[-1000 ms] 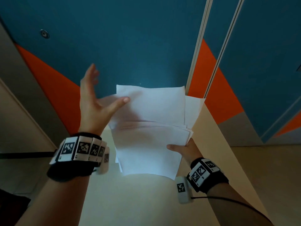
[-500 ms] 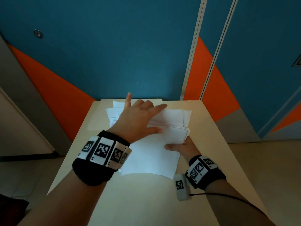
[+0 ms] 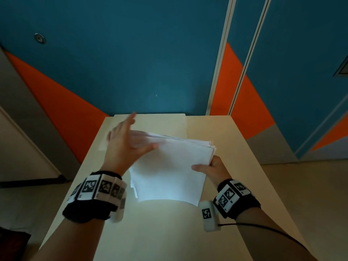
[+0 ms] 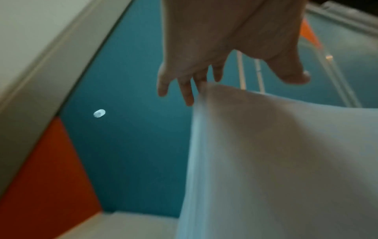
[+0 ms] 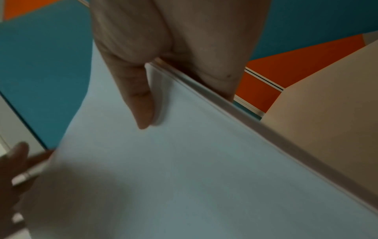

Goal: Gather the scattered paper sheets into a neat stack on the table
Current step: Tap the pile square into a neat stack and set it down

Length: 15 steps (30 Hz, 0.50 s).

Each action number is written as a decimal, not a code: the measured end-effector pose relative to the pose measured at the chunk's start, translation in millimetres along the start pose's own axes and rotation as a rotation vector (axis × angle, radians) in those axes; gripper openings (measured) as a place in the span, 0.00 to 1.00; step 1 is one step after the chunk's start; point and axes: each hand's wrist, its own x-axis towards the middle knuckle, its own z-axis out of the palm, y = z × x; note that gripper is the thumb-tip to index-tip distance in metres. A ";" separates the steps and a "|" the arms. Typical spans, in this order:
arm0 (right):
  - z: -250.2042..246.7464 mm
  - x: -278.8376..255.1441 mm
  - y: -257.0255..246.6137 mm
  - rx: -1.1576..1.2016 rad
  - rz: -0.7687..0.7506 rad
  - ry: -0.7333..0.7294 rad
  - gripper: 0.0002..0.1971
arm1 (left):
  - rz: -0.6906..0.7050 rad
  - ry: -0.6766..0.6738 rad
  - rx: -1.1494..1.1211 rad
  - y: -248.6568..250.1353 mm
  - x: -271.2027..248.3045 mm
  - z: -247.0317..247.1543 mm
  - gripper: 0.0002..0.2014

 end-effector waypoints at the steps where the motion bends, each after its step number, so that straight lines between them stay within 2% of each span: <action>1: -0.1 -0.7 -0.8 0.002 -0.008 0.007 0.14 | -0.116 -0.036 -0.264 -6.5 -3.3 -1.4 0.49; 2: 0.4 -1.0 -1.6 0.011 -0.020 0.015 0.14 | -0.223 -0.078 -0.490 -12.2 -6.4 1.3 0.49; 4: 4.0 -3.1 -4.5 0.060 -0.053 0.048 0.14 | -0.348 -0.068 -0.721 -22.2 -13.3 14.1 0.38; 6: 12.2 -7.1 -8.3 0.198 -0.093 0.106 0.09 | -0.390 0.048 -0.738 -18.8 -17.6 25.8 0.22; 7: 16.7 -8.5 -10.7 0.264 -0.111 0.148 0.05 | -0.412 0.102 -0.755 -13.7 -17.6 30.3 0.20; 8: 21.0 -9.7 -14.0 0.309 -0.138 0.201 0.02 | -0.434 0.142 -0.783 -7.2 -17.1 33.3 0.22; 10: 27.3 -8.2 -17.2 0.343 -0.223 0.305 0.08 | -0.465 0.239 -0.818 4.2 -13.8 36.2 0.24; 12: 32.9 -4.6 -21.0 0.337 -0.300 0.393 0.15 | -0.426 0.338 -0.825 11.3 -7.0 36.9 0.17; 15: 39.5 -1.9 -23.9 0.326 -0.330 0.465 0.19 | -0.404 0.400 -0.767 12.4 0.9 40.9 0.15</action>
